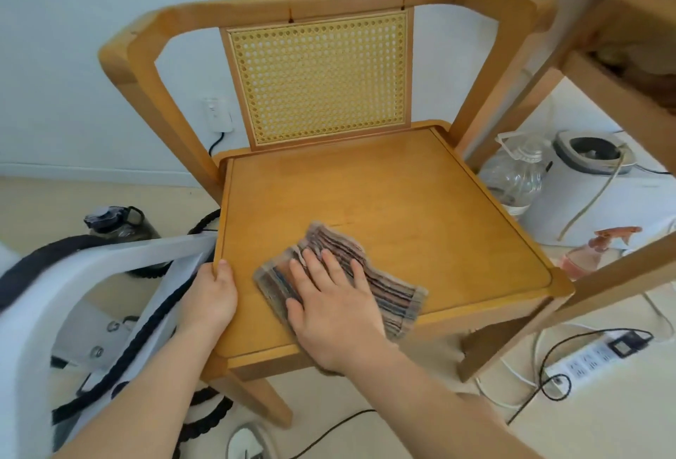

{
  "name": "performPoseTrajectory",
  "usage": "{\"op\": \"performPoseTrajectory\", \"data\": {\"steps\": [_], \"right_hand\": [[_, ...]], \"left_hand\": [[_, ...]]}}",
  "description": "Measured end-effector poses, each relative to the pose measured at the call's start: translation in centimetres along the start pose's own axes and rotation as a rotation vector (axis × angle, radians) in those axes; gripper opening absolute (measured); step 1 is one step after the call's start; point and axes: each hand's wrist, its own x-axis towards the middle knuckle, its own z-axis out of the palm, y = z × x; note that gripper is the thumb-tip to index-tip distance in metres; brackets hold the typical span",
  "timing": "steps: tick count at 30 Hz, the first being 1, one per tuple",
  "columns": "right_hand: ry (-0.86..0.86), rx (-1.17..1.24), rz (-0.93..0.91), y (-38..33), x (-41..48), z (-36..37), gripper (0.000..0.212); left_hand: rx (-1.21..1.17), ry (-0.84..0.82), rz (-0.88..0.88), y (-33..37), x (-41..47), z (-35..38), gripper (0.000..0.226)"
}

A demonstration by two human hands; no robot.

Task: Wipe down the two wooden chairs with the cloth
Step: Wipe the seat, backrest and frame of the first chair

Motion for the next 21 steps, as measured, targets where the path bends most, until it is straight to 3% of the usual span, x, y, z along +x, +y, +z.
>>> {"op": "performPoseTrajectory", "data": {"steps": [2,6,8,10,15,21], "right_hand": [[0.038,-0.041,-0.002,4.2,-0.5,-0.9,0.060],[0.096,-0.078,0.498,17.1,-4.1,-4.4,0.062],[0.102,-0.079,0.615,18.2,-4.7,-5.0,0.063],[0.088,-0.077,0.543,15.3,-4.1,-4.0,0.062],[-0.020,-0.056,-0.055,2.3,-0.9,-0.3,0.057],[-0.026,-0.025,-0.075,1.9,6.3,-0.4,0.060]], "left_hand": [[0.068,0.026,0.048,0.0,0.0,0.1,0.054],[0.104,0.048,0.072,-0.2,0.6,0.3,0.052],[0.108,0.050,0.076,-0.2,0.5,0.4,0.052],[0.107,0.046,0.083,-0.3,0.3,0.4,0.052],[0.074,0.046,0.086,-0.1,0.0,0.4,0.049],[0.074,0.089,0.117,-0.1,0.0,0.5,0.044]]}}
